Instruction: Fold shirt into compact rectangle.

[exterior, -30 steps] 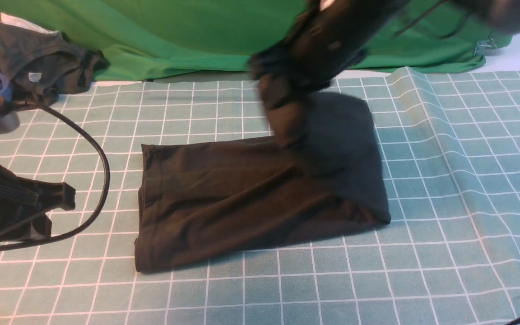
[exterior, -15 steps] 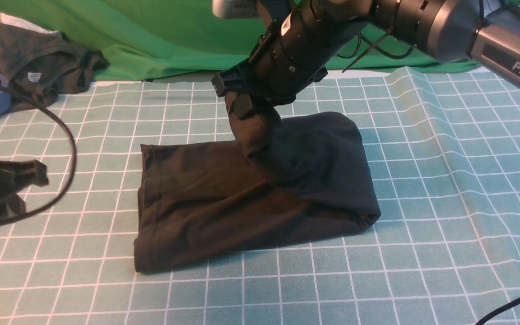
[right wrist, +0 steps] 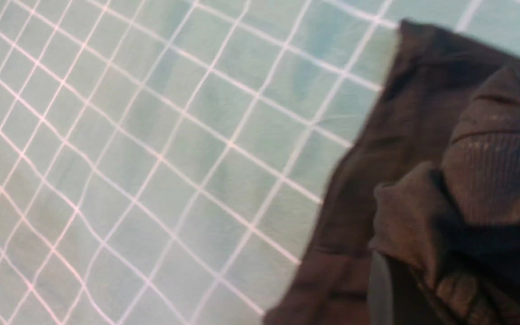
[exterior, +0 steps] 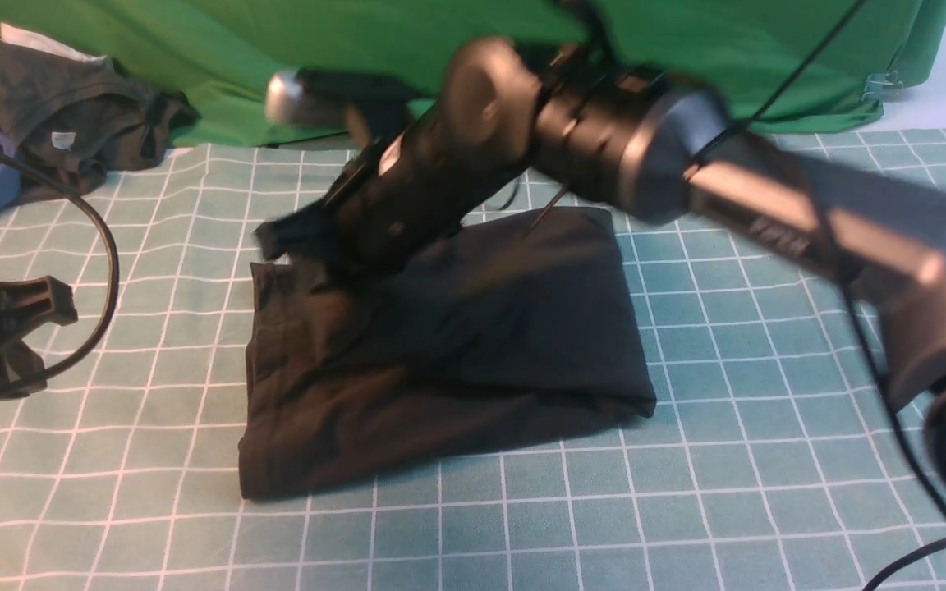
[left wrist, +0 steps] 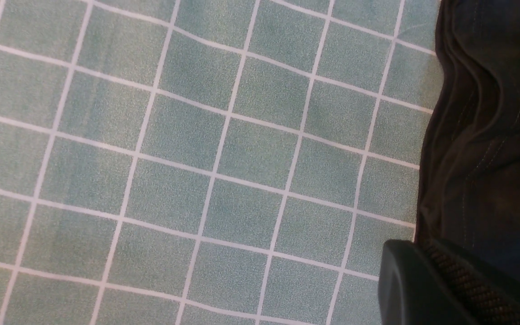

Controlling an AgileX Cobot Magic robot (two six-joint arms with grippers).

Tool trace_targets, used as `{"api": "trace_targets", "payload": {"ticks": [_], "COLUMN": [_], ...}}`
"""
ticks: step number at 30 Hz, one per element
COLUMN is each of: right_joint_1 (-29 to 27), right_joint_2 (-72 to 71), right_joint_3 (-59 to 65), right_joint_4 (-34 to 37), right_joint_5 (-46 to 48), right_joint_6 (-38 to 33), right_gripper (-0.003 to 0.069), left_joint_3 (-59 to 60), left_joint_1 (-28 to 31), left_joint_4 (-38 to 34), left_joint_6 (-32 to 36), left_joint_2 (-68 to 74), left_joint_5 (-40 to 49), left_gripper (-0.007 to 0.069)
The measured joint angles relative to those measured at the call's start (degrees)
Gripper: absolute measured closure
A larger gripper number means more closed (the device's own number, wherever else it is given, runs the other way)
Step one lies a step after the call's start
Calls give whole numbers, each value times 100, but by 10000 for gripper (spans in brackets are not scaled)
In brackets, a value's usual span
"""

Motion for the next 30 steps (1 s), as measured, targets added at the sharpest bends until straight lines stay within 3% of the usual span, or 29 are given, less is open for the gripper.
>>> {"api": "trace_targets", "payload": {"ticks": [3, 9, 12, 16, 20, 23, 24, 25, 26, 30], "right_joint_1": [134, 276, 244, 85, -337, -765, -795, -1012, -1170, -1755], "right_joint_2": [135, 254, 207, 62, -272, -610, -610, -755, -825, -1050], "right_joint_3": [0, 0, -54, -321, -747, -998, -1006, -1038, -1041, -825], "right_joint_4": [72, 152, 160, 89, -473, -1288, -1337, -1633, -1798, -2046], "right_joint_5": [-131, -146, 4, 499, 1190, 1698, 1732, 2018, 2257, 2652], "right_joint_6": [49, 67, 0, -404, -640, -698, -707, -789, -830, -949], "right_gripper": [478, 212, 141, 131, 222, 442, 459, 551, 588, 634], "left_joint_3": [0, 0, 0, 0, 0, 0, 0, 0, 0, 0], "left_joint_1": [0, 0, 0, 0, 0, 0, 0, 0, 0, -153], "left_joint_4": [0, 0, 0, 0, -142, -776, -836, -1282, -1628, -2750], "left_joint_6": [9, 27, 27, 27, 87, 566, 631, 926, 1101, 1862], "left_joint_2": [0, 0, 0, 0, 0, 0, 0, 13, 32, 339], "left_joint_5": [0, -2, -2, -21, -78, -164, -183, -259, -291, -381], "left_gripper": [617, 616, 615, 614, 613, 613, 613, 613, 613, 613]}}
